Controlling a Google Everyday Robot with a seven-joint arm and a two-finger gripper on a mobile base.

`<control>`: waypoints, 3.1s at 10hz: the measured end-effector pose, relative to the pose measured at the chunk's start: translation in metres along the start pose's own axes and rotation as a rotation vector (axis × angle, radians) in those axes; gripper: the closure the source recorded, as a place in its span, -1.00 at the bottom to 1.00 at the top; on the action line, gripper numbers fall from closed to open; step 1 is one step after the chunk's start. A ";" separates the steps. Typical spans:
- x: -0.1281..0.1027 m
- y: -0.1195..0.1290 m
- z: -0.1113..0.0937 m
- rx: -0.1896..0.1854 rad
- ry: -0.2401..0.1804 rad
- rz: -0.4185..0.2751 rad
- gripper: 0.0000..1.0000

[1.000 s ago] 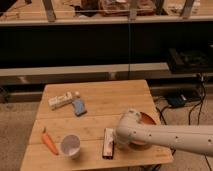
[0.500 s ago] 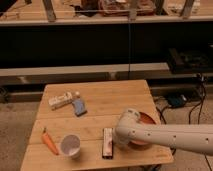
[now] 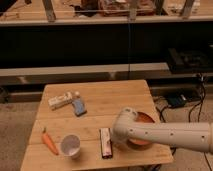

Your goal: Push the eraser across the table

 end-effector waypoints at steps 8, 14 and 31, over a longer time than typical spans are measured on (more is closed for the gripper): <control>-0.010 -0.033 0.005 0.015 -0.006 -0.049 0.90; -0.013 -0.052 0.005 0.014 -0.010 -0.074 0.90; -0.043 -0.050 0.002 0.015 -0.044 -0.154 0.90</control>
